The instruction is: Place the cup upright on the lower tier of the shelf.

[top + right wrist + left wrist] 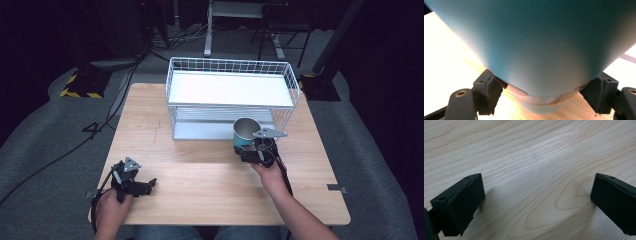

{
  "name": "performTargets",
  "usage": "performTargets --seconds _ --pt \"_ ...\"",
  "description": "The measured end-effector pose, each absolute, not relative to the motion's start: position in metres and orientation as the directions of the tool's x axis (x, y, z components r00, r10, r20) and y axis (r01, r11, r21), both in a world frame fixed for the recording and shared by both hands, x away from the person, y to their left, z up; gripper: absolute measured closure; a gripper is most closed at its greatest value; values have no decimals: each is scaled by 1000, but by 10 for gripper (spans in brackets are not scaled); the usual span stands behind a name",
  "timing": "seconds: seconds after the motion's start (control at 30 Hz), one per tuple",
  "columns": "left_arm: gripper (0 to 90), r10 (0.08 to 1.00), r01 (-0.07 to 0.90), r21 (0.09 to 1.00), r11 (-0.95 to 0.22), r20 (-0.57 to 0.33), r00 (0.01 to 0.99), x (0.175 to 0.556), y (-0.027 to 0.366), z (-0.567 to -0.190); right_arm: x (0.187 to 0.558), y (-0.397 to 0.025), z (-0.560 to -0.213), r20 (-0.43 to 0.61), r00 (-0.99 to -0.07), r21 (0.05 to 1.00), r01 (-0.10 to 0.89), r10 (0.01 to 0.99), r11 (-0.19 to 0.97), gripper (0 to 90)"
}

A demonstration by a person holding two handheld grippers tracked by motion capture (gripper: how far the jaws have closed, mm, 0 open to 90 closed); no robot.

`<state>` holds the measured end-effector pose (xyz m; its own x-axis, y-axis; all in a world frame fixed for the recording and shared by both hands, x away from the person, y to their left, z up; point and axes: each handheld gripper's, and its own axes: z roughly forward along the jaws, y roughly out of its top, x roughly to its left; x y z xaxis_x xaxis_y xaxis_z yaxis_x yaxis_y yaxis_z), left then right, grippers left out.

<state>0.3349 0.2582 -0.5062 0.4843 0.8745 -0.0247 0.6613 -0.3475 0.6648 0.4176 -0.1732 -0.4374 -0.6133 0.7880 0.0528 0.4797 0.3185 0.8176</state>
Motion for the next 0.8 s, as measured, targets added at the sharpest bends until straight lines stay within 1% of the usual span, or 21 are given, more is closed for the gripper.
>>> performTargets --seconds 0.33,0.63,0.8 --pt "0 875 662 664 -347 -25 484 335 258 -506 439 -160 -440 53 -607 822 478 793 311 249" --pt "0 875 662 664 -348 -24 484 335 258 -506 460 -147 -444 63 -582 827 485 810 284 249" --pt "0 875 662 664 -348 -24 484 335 258 -506 469 -140 -446 51 -570 841 468 820 273 249"
